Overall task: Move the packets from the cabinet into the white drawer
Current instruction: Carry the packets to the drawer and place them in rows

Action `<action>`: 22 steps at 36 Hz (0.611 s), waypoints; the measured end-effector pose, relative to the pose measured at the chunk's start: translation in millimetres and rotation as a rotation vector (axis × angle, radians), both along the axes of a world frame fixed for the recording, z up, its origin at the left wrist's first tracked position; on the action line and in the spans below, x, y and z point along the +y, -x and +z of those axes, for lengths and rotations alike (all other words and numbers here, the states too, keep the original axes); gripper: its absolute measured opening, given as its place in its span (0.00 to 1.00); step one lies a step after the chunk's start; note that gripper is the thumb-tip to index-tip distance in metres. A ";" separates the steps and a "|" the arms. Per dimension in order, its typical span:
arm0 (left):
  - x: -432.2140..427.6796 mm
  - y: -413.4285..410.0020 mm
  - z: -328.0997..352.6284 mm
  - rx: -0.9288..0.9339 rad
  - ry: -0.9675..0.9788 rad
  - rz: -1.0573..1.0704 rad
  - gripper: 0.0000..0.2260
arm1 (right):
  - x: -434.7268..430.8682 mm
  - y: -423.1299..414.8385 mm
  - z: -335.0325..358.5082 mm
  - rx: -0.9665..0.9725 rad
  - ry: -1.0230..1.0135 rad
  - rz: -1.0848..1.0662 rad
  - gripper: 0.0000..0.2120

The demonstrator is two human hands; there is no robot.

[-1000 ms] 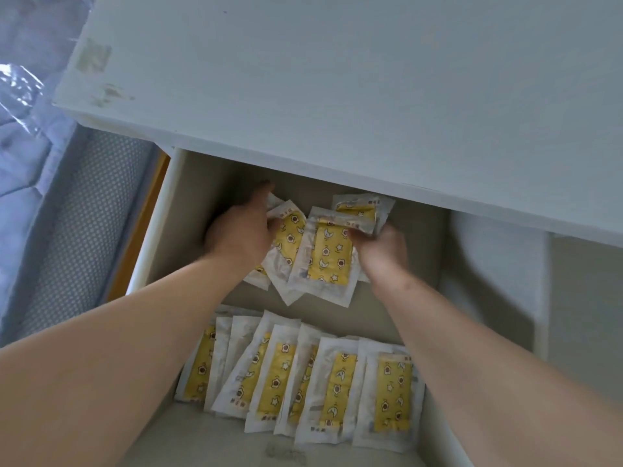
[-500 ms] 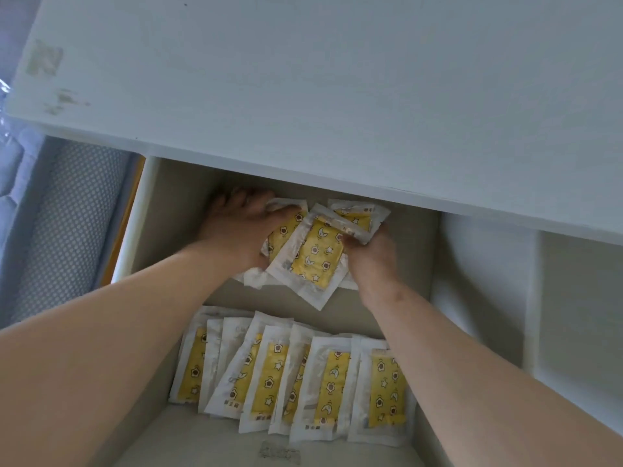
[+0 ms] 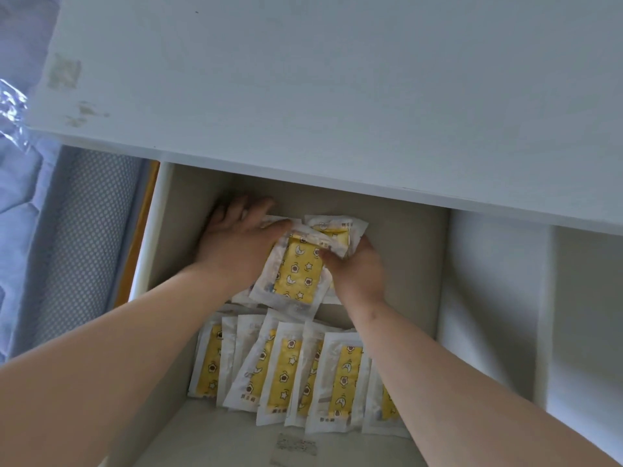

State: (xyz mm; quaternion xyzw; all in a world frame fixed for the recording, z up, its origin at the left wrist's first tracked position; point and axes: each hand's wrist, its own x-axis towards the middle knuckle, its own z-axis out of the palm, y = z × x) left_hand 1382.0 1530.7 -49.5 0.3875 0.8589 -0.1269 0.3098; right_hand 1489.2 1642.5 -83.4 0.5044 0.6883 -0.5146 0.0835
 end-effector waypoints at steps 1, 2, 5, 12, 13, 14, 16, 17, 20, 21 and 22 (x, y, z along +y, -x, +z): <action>-0.1 -0.9 -1.4 -0.031 -0.070 0.056 0.30 | -0.6 0.4 0.6 -0.033 -0.028 0.029 0.18; 0.1 -1.7 -3.1 -0.079 -0.122 0.098 0.29 | -1.0 1.0 1.0 -0.064 -0.053 0.060 0.20; -0.8 -5.1 -8.7 -0.192 -0.105 0.064 0.33 | -2.2 5.1 2.9 -0.108 -0.109 0.109 0.21; -7.5 -11.2 -22.2 -0.130 -0.040 0.049 0.38 | 11.8 -0.9 -4.5 -0.031 -0.218 -0.044 0.11; -7.3 -11.4 -21.9 -0.136 -0.050 0.065 0.38 | 15.8 -3.1 -1.6 -0.025 -0.217 -0.136 0.11; -7.2 -11.6 -21.7 -0.139 -0.056 0.077 0.38 | 19.7 -4.4 1.3 0.000 -0.191 -0.250 0.10; -7.1 -10.9 -21.0 -0.138 -0.062 0.087 0.37 | 25.8 -5.7 6.2 0.093 -0.086 -0.469 0.08; -6.9 -10.2 -20.4 -0.135 -0.064 0.087 0.37 | 27.9 -6.1 9.4 0.136 -0.031 -0.547 0.08; -5.9 -7.3 -18.0 -0.112 -0.077 0.102 0.37 | 30.8 -5.2 15.2 0.266 0.143 -0.657 0.07; -5.4 -5.9 -17.0 -0.106 -0.082 0.112 0.37 | 30.1 -4.9 17.1 0.285 0.174 -0.655 0.07; -4.7 -4.2 -16.4 -0.108 -0.088 0.119 0.37 | 28.0 -4.1 17.8 0.284 0.188 -0.630 0.07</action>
